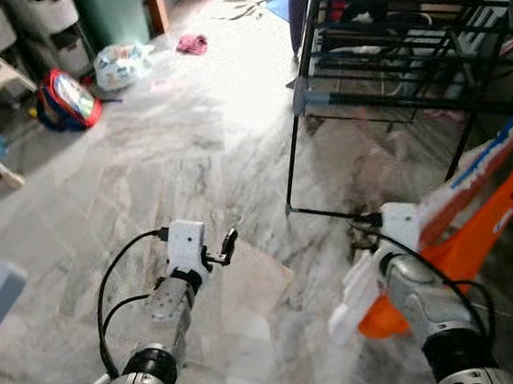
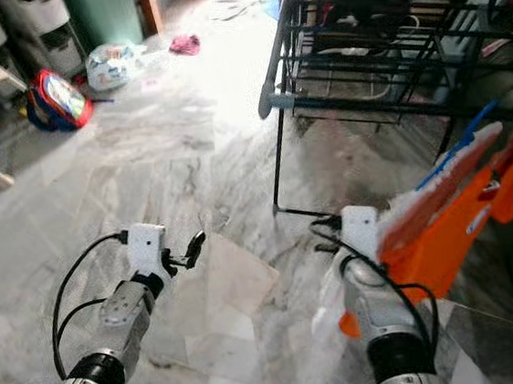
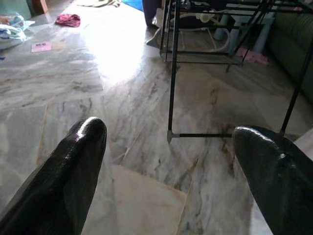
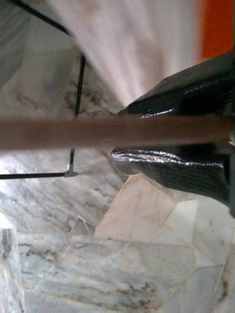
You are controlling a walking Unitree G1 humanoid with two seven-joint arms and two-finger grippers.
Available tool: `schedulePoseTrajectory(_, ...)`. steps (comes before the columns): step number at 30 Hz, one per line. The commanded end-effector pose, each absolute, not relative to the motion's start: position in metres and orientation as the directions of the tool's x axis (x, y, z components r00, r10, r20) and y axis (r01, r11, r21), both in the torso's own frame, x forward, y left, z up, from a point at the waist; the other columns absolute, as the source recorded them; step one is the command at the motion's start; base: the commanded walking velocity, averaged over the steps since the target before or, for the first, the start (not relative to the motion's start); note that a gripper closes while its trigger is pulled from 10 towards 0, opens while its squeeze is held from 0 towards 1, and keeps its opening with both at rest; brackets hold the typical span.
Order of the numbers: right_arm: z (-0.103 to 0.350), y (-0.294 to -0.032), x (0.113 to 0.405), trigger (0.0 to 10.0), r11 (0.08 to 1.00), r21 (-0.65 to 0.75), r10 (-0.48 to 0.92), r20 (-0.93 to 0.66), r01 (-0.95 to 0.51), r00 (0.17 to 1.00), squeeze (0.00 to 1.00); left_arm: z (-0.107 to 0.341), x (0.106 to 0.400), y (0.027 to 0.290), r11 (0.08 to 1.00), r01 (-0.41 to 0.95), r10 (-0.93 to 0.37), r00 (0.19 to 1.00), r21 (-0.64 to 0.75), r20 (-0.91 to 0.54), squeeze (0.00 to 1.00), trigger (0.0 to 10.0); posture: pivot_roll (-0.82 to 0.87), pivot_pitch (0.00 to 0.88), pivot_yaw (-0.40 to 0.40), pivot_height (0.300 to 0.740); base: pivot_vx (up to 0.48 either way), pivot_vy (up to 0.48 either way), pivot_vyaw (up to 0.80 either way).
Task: Hang hanger
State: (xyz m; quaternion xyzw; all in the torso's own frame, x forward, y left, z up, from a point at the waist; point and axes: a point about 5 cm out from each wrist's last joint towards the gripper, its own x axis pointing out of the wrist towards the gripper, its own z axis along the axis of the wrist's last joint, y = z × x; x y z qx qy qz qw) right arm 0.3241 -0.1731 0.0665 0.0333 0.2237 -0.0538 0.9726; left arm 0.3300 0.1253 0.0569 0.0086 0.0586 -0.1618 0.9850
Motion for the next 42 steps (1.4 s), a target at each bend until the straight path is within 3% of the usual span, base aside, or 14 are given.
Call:
schedulePoseTrajectory(1,0.067,-0.175,0.324,10.0,0.993,0.043,-0.081,-0.445,0.112,0.892,0.0,0.054,0.328,0.118,0.939,0.343,-0.341,0.931,-0.008,-0.13,0.0,10.0,-0.06,0.149,-0.001,0.74,0.439,0.0,0.0)
schedulePoseTrajectory(8,0.07,-0.158,0.326,10.0,0.996,0.06,-0.036,-0.44,0.07,0.897,0.0,0.053,0.327,0.119,0.943,0.334,-0.333,0.934,-0.013,-0.13,0.0,10.0,-0.05,0.149,-0.004,0.74,0.436,0.0,0.0)
schedulePoseTrajectory(18,0.077,-0.154,0.328,10.0,0.996,0.07,-0.027,-0.425,0.062,0.905,0.0,0.048,0.323,0.119,0.939,0.343,-0.34,0.929,-0.01,-0.147,0.0,10.0,-0.05,0.165,-0.002,0.74,0.0,0.0,0.0)
schedulePoseTrajectory(28,0.083,-0.158,0.338,10.0,0.991,0.039,-0.1,-0.441,0.13,0.892,0.0,0.045,0.319,0.12,0.93,0.368,-0.364,0.919,-0.005,-0.149,0.0,10.0,-0.05,0.171,0.005,0.74,0.0,0.0,0.0)
schedulePoseTrajectory(35,0.1,-0.165,0.347,10.0,0.971,0.081,-0.18,-0.359,0.223,0.916,0.0,0.046,0.319,0.122,0.929,0.371,-0.367,0.919,-0.002,-0.145,0.0,10.0,-0.04,0.168,0.007,0.74,0.0,0.0,0.0)
schedulePoseTrajectory(42,0.089,-0.167,0.346,10.0,0.968,0.023,-0.212,-0.449,0.248,0.868,0.0,0.046,0.319,0.121,0.928,0.373,-0.37,0.918,-0.011,-0.141,0.0,10.0,-0.04,0.165,0.004,0.74,0.0,0.0,0.0)
